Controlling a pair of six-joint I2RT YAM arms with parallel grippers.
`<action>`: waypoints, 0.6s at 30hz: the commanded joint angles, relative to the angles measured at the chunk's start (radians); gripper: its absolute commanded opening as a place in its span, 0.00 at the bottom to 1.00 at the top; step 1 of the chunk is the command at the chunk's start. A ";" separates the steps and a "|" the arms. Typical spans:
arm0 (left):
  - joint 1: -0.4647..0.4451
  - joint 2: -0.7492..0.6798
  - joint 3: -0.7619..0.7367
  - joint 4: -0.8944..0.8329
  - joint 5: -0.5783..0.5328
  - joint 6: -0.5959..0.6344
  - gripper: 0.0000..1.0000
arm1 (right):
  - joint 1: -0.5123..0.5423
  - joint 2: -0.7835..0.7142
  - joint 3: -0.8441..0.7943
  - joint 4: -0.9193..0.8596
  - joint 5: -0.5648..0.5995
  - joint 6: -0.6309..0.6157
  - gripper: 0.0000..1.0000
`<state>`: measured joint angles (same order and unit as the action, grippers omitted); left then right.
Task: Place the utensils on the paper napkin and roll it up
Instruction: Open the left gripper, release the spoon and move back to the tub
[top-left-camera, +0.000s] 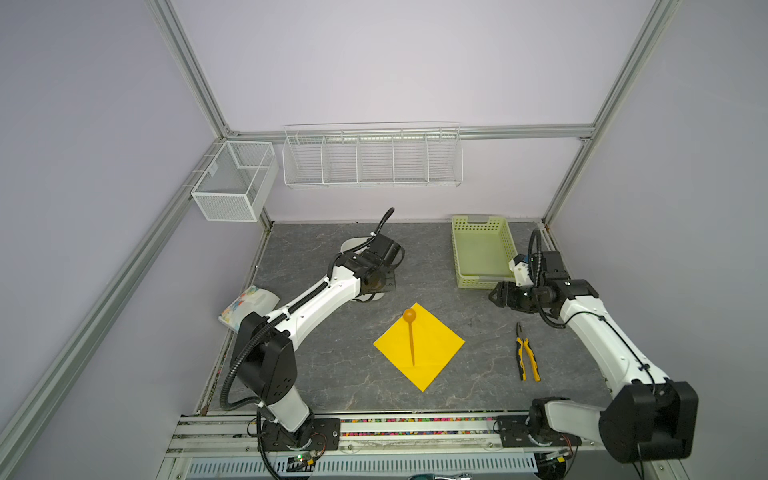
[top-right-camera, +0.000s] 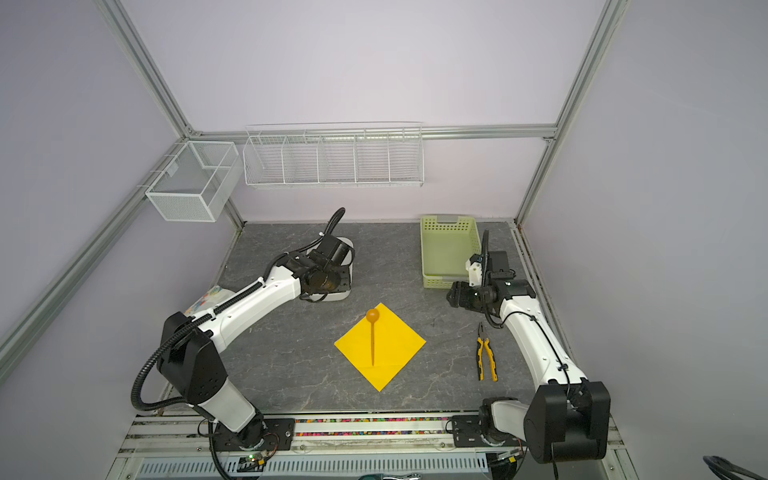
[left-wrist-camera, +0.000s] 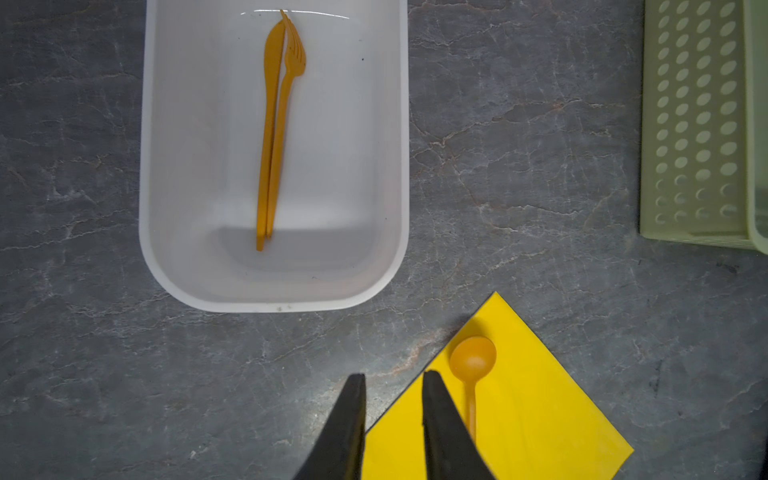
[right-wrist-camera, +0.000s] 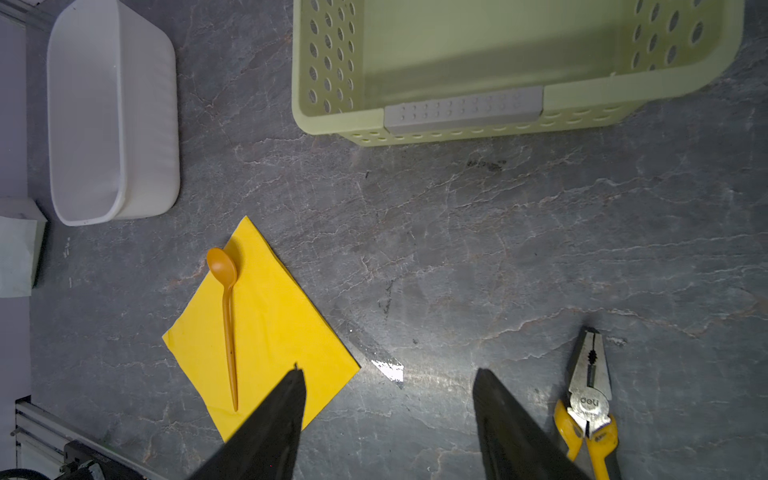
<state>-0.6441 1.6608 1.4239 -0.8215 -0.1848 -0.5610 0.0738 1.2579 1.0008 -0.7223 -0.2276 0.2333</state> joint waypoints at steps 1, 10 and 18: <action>0.062 0.008 0.028 -0.021 0.059 0.087 0.24 | 0.004 0.005 0.006 -0.028 0.015 0.016 0.67; 0.226 0.103 0.078 0.007 0.115 0.175 0.19 | 0.022 0.026 0.062 -0.086 0.053 0.039 0.67; 0.290 0.254 0.198 -0.008 0.132 0.231 0.15 | 0.047 0.033 0.102 -0.118 0.087 0.066 0.67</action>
<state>-0.3622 1.8725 1.5684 -0.8127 -0.0586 -0.3767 0.1093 1.2797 1.0729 -0.8047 -0.1669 0.2806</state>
